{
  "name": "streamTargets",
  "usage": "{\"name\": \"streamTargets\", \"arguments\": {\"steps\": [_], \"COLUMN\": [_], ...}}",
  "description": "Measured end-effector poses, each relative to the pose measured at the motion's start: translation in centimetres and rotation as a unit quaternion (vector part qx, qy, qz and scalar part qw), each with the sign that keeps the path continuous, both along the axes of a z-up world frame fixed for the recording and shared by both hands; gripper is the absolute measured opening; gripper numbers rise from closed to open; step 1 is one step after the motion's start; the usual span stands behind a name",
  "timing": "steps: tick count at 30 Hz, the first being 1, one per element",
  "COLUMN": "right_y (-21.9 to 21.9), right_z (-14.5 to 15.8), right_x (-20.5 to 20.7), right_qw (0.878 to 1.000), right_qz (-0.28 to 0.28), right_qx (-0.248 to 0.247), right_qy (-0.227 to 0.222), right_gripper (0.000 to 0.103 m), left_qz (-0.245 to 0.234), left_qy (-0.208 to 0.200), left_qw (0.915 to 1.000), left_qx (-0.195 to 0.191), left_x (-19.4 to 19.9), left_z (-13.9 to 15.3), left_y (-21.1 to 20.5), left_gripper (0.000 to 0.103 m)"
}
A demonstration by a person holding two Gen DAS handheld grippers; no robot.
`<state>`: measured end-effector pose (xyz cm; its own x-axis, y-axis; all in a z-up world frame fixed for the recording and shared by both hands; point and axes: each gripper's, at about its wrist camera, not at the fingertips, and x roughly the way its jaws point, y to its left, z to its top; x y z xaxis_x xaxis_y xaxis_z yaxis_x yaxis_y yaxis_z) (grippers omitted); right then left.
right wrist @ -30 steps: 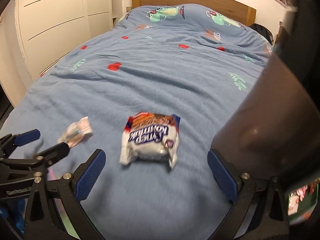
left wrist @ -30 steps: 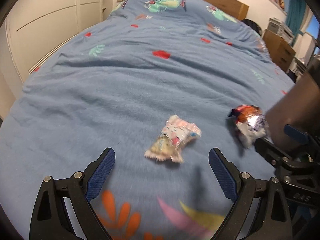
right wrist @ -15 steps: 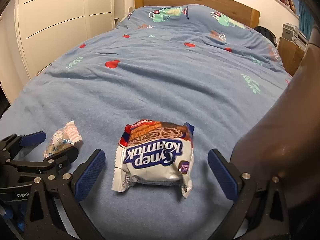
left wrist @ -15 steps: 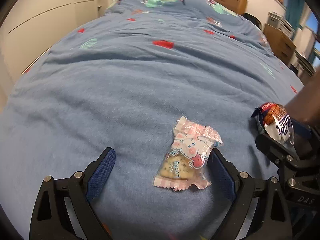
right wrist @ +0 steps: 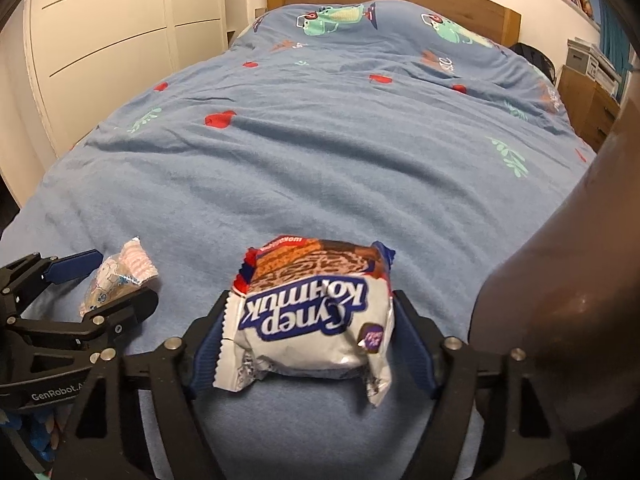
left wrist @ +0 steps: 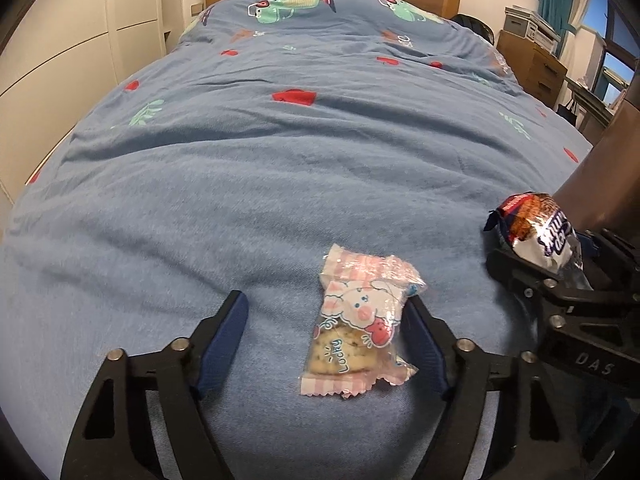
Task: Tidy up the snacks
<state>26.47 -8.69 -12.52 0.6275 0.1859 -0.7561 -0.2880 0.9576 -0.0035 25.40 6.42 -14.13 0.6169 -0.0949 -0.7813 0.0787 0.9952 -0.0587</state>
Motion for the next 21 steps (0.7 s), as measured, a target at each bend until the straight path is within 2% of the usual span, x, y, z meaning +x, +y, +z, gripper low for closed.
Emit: {"name": "streamTargets", "arguments": {"steps": [7,9,15,21], "right_y": [-0.02,-0.03,-0.09,-0.35], "right_z": [-0.18,-0.25,-0.28,-0.12], "right_x": [-0.17,-0.25,-0.52,-0.69], "right_qw": [1.000,1.000,1.000,1.000], "right_qz": [-0.002,-0.003,-0.003,-0.004], "right_qx": [-0.002,-0.002,-0.003,0.004], "right_qy": [-0.008,-0.010,-0.017,-0.023], "right_gripper": [0.103,0.103,0.103,0.103], "left_qz": [-0.005,-0.006,0.006,0.012], "left_qy": [-0.005,-0.007,-0.010,-0.011], "left_qw": [1.0000,0.9999,0.9999,0.9998], "left_qx": [-0.006,-0.007,-0.007,-0.008], "left_x": [0.05,-0.01,0.03,-0.08], "left_z": [0.01,0.09,0.17,0.36], "left_y": [0.11,0.05,0.17,0.18], "left_gripper": [0.050,0.039,0.030,0.025]}}
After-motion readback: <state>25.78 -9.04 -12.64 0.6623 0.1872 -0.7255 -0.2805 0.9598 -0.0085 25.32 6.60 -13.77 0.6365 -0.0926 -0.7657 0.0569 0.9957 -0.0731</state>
